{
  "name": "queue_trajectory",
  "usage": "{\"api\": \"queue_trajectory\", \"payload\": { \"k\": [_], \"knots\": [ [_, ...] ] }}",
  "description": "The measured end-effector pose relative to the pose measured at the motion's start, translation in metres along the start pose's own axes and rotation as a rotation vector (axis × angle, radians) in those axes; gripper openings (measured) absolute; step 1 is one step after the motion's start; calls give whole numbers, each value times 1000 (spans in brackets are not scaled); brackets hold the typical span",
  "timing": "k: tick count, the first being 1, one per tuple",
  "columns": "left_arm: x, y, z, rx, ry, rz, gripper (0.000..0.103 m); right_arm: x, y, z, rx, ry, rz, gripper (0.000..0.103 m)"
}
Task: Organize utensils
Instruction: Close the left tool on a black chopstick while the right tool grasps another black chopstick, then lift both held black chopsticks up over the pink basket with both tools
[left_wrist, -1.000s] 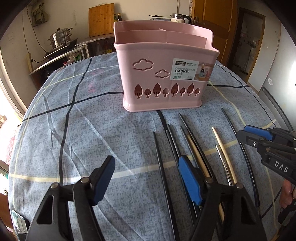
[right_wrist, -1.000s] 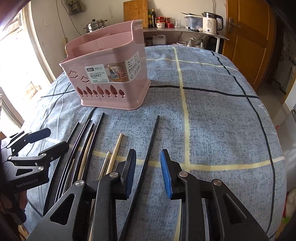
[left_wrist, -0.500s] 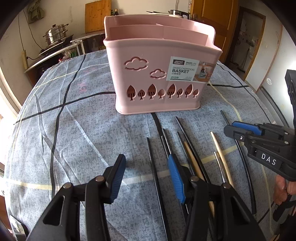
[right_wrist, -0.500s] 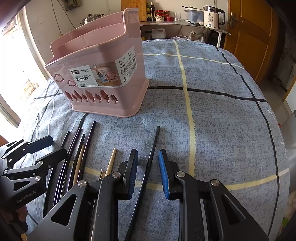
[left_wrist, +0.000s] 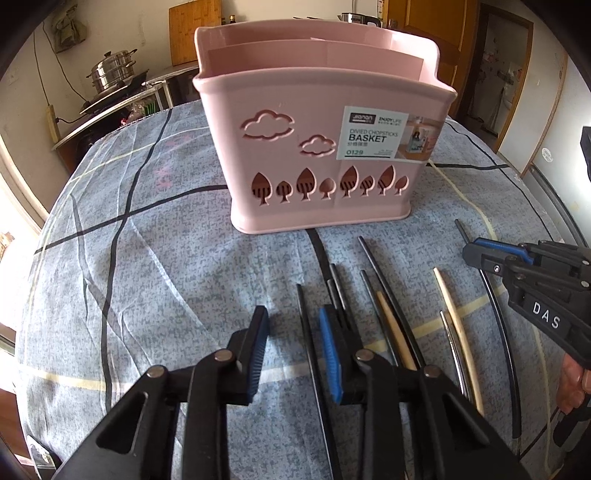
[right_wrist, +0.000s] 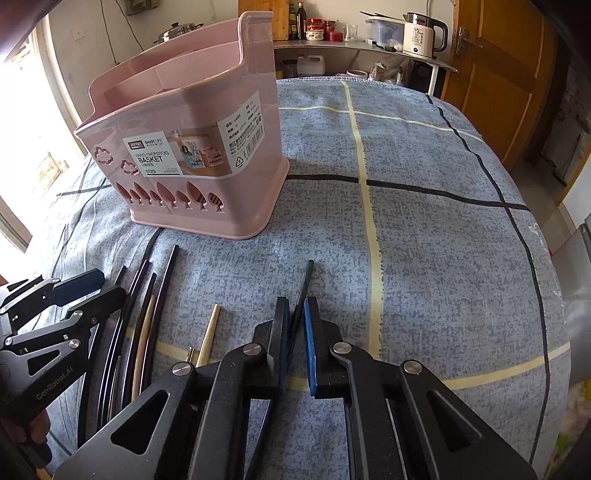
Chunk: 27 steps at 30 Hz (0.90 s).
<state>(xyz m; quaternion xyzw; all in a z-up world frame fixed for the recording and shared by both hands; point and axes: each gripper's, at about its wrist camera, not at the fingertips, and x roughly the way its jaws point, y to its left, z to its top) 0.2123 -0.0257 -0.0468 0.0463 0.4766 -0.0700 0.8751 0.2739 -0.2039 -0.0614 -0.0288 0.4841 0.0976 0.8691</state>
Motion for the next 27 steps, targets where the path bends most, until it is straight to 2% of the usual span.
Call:
{"api": "queue_trajectory", "payload": {
  "k": [2,5,14,27],
  "knots": [
    [1,-1,2,2,7,-8,13,0,0,0,2,-1,3,8],
    [-1,-1,3,4,14,-26,6,-3,-2,0,9,-5,23,7],
    [-33,3,8,-2,-41,-94,6,-33,2,2,-2,-65,67,7],
    [-140,19,24,-1,-267,-158,5,-122,-1,10,-11,-259,132,5]
  ]
}}
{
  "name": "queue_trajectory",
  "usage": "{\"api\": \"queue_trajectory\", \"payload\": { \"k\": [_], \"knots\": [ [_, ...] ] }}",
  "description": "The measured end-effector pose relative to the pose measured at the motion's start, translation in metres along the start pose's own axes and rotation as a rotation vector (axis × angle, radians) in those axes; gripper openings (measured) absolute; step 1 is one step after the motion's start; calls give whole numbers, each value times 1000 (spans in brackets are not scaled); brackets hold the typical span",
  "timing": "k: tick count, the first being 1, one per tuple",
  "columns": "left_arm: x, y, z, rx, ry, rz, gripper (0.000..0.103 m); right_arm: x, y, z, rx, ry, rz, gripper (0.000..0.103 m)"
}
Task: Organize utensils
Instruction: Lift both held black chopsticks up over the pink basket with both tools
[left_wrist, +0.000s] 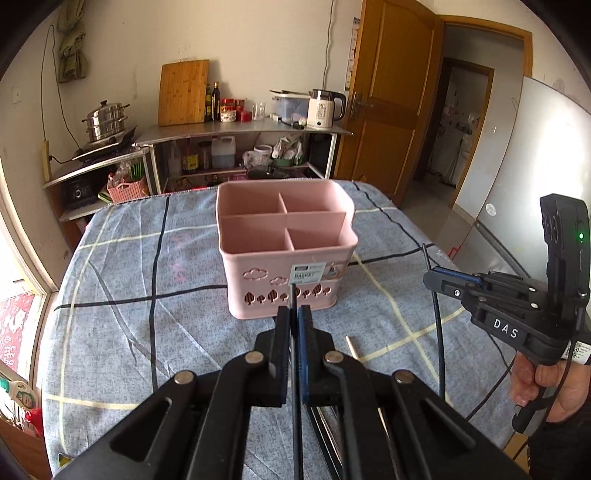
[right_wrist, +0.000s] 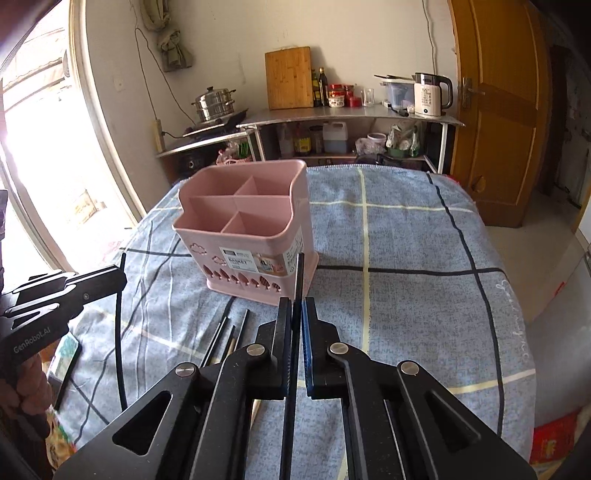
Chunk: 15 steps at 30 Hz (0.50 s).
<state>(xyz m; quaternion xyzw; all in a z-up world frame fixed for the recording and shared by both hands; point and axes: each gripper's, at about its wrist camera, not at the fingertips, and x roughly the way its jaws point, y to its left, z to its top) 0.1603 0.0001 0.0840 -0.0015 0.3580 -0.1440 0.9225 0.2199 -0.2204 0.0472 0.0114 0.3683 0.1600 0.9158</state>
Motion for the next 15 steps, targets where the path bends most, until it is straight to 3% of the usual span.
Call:
{"api": "queue_trajectory", "payload": {
  "k": [7,15],
  "knots": [
    [-38,1,14,-1,-86,-16,5,-44,4,10,-8,-102,23,5],
    [-51,5,24,-3,-121,-18,4,-71,10,17,-29,-164,40,5]
  ]
}}
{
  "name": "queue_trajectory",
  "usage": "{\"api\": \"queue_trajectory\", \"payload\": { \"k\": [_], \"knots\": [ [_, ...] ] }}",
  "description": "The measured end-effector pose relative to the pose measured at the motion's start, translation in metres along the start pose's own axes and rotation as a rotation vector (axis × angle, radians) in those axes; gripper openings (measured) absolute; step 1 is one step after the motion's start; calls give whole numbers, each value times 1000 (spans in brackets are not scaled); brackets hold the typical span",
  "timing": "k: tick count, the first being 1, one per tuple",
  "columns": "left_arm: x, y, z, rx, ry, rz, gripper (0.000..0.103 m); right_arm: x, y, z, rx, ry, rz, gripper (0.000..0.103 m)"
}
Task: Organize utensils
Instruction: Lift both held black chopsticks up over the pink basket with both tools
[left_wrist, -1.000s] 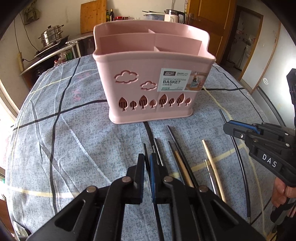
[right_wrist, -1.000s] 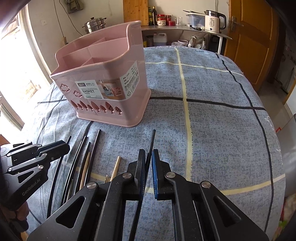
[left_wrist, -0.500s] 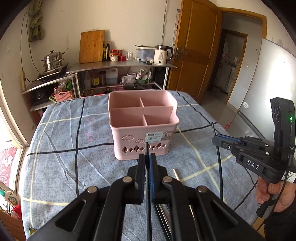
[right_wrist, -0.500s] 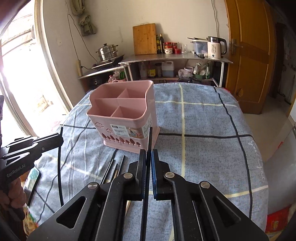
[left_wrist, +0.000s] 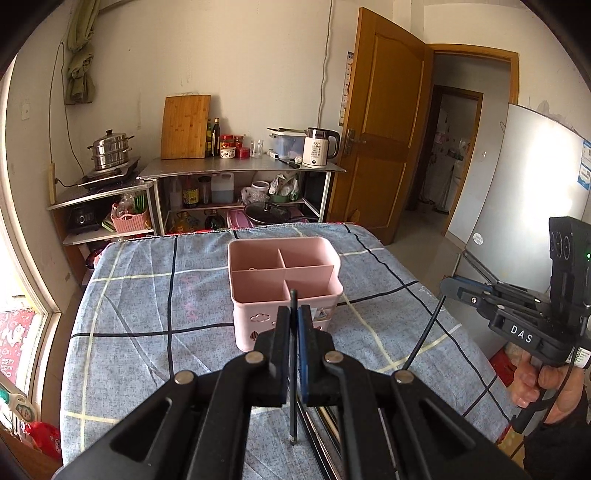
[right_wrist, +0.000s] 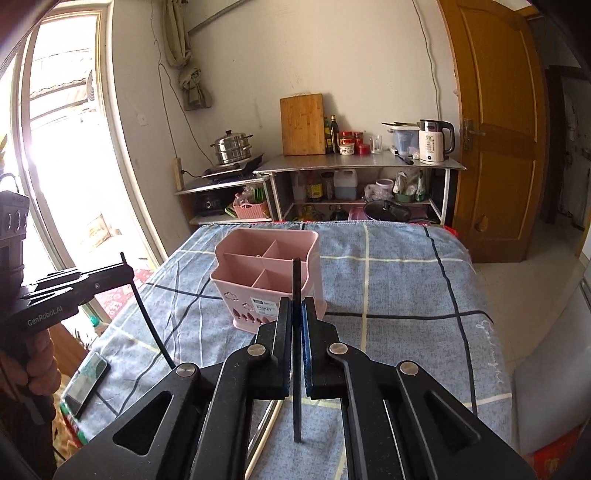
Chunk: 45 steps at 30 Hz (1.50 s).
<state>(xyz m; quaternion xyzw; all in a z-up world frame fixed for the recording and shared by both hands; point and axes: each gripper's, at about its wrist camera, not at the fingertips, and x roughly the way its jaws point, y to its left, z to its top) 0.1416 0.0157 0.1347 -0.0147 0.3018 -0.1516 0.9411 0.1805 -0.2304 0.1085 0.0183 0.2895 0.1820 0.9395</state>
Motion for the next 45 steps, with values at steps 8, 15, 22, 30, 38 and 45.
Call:
{"api": "queue_trajectory", "payload": {
  "k": [8,15,22,30,38,45],
  "knots": [
    [0,1,17,-3,-4,-23,4,-1,8,14,-16,-20,20,5],
    [2,7,54,-17,-18,-37,4,4,21,43,-38,-52,63,5],
    [-1,16,95,-25,-62,-17,4,11,29,83,-34,-114,107,5],
    [-2,37,131,-63,-135,7,4,27,31,121,-2,-194,119,5],
    [31,51,131,-87,-124,13,4,62,39,131,17,-213,135,4],
    [66,64,110,-123,-61,-3,4,104,33,107,36,-126,118,5]
  ]
}}
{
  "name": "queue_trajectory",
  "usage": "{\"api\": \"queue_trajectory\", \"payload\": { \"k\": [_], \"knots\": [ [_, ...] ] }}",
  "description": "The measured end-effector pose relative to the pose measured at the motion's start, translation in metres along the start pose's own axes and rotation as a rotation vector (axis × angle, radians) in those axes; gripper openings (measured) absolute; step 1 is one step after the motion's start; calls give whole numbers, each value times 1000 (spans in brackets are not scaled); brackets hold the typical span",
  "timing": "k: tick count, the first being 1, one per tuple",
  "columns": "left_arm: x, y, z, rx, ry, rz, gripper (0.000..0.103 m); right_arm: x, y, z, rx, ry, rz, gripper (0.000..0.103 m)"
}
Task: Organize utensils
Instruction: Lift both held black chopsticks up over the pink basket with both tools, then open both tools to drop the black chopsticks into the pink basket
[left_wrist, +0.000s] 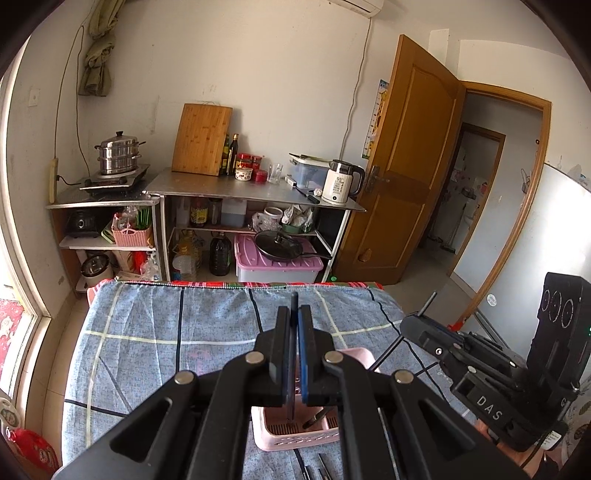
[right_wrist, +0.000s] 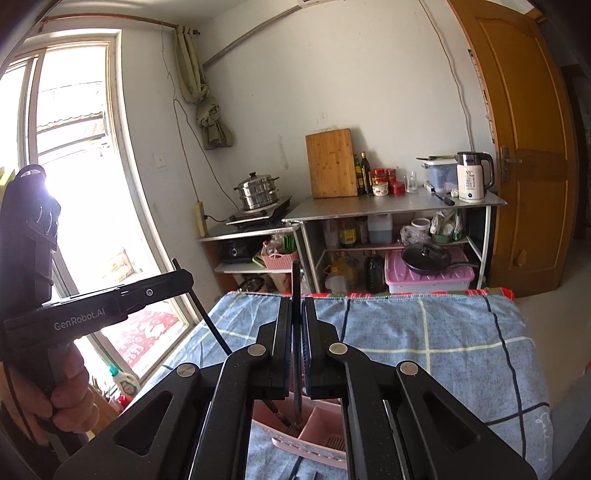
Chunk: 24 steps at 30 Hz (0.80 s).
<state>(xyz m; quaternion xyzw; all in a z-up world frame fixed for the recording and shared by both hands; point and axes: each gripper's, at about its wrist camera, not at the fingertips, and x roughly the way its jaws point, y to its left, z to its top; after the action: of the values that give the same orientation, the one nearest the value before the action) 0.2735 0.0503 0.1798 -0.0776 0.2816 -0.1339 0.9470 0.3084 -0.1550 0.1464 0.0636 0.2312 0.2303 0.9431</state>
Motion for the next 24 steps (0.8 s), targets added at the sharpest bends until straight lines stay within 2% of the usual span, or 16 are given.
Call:
{"api": "queue_trajectory", "payload": {
  "k": [6,10,12,13,14,15,19,22,24],
  "knots": [
    [17,7,-18,-12,44,10,5,21,-14,-22,19,90,-11,5],
    [18,13,-26,-34,46,27,6,25,-19,-28,27,124,-20,5],
    [13,16,-27,-45,36,35,14,21,-19,-28,25,117,-23,13],
    [10,17,-28,-49,25,36,24,18,-20,-28,26,111,-21,20],
    [6,18,-28,-50,12,37,33,14,-20,-28,27,107,-20,22],
    [1,18,-29,-48,-2,41,35,11,-20,-27,26,101,-21,22],
    [-16,16,-34,-39,-36,53,41,-7,-17,-28,18,77,-21,23],
    [-31,12,-40,-23,-63,60,42,-23,-14,-28,9,57,-14,29],
    [-41,9,-44,-18,-77,48,43,-35,-12,-29,-2,41,-16,29]
  ]
}}
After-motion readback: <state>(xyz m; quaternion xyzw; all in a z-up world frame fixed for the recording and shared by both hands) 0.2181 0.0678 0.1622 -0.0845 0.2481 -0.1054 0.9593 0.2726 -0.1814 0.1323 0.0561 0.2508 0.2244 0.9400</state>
